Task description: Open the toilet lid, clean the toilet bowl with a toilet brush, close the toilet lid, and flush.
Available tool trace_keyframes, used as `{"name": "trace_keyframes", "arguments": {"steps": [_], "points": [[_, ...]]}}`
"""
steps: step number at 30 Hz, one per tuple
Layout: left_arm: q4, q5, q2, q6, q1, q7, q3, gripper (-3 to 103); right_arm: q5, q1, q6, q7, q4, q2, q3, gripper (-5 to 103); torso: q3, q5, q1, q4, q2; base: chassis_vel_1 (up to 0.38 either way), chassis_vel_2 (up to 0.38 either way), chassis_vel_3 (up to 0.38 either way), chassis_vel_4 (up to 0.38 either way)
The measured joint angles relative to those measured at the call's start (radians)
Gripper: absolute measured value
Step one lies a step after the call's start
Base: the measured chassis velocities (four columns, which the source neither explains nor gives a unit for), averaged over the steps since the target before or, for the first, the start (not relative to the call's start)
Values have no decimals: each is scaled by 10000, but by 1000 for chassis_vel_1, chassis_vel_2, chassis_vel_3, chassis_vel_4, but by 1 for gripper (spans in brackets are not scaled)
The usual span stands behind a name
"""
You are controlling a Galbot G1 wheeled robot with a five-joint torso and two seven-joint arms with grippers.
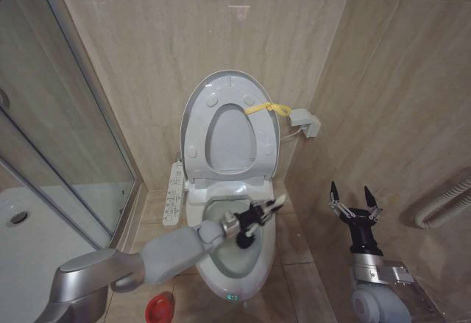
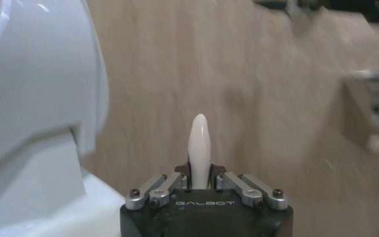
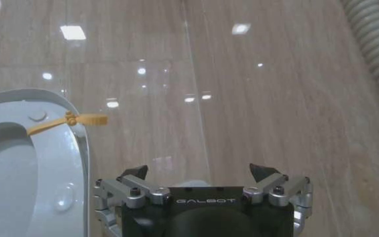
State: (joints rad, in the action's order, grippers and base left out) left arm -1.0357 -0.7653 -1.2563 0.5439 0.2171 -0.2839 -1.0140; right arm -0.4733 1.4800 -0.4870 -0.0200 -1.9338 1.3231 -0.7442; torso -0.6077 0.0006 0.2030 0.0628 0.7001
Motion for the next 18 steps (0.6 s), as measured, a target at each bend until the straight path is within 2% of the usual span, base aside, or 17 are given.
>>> {"name": "trace_keyframes", "arguments": {"steps": [3,6,7,9,10,13,15,17,18], "points": [[-93,100,-28,-453,-193,-428,190,19,-29,-19,-1,0,20,-29,-24,100,0,-3,0,8,0,0,0,0,0],[-168,-389,-293,-859,-514,-1662,859,19,-32,-279,7,1,330,-52,37,100,2,-2,-1,23,1,0,0,0,0],[-168,-389,-293,-859,-514,-1662,859,19,-32,-279,7,1,330,-52,37,100,2,-2,-1,23,1,0,0,0,0],[122,-518,-248,-855,-479,-2582,948,19,-32,-335,9,2,434,-66,65,100,1,-1,0,23,0,0,0,0,0],[122,-518,-248,-855,-479,-2582,948,19,-32,-335,9,2,434,-66,65,100,1,-1,0,23,0,0,0,0,0],[775,-596,-56,-806,-228,-3265,744,19,-80,-185,8,1,229,-108,-5,100,0,-2,0,0,0,0,0,0,0],[832,-702,-69,-790,-225,-3481,761,19,-98,-155,8,1,179,-126,-28,100,0,-3,0,0,0,0,0,0,0],[618,-1382,-217,-699,-362,-4165,1051,19,-146,-186,29,2,175,-190,-58,100,0,-3,-1,11,0,0,0,0,0],[452,-1522,-307,-666,-426,-4323,1230,19,-155,-243,47,4,230,-199,-57,100,2,-4,-1,19,0,0,0,0,0]]}}
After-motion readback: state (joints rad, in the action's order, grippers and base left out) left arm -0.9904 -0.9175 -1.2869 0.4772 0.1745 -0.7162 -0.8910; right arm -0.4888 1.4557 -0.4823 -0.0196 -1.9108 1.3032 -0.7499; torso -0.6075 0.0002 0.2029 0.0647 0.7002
